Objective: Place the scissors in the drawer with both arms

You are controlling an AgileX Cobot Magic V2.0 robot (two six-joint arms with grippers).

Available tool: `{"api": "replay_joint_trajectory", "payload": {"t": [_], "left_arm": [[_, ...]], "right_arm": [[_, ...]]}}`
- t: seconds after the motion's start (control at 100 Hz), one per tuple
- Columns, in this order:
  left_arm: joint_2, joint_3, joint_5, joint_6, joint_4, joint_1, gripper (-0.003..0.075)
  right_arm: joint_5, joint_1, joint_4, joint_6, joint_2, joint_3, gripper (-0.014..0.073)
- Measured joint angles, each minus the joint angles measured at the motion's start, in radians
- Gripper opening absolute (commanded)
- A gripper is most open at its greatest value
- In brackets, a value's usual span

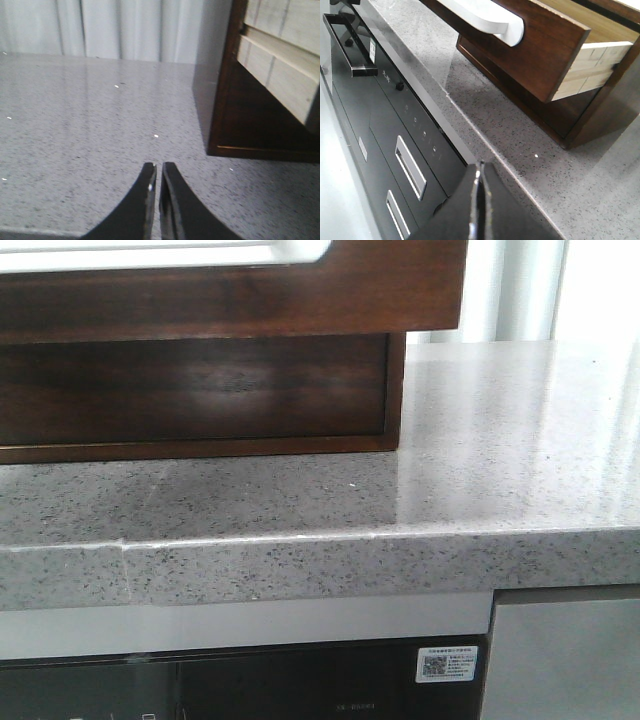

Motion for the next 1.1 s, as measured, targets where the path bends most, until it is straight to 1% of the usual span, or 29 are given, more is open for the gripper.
{"api": "replay_joint_trajectory", "payload": {"t": [0.14,0.32,1.1], "left_arm": [[0.0,0.0,0.048,-0.012,0.004,-0.047,-0.0019],[0.0,0.0,0.189,-0.014,0.006,-0.053,-0.0019],[0.0,0.0,0.194,-0.014,0.006,-0.055,-0.0019]], "right_arm": [[0.0,0.0,0.0,0.0,0.0,0.0,-0.0046],[0.0,0.0,0.0,0.0,0.0,0.0,-0.0046],[0.0,0.0,0.0,0.0,0.0,0.0,-0.0046]]}}
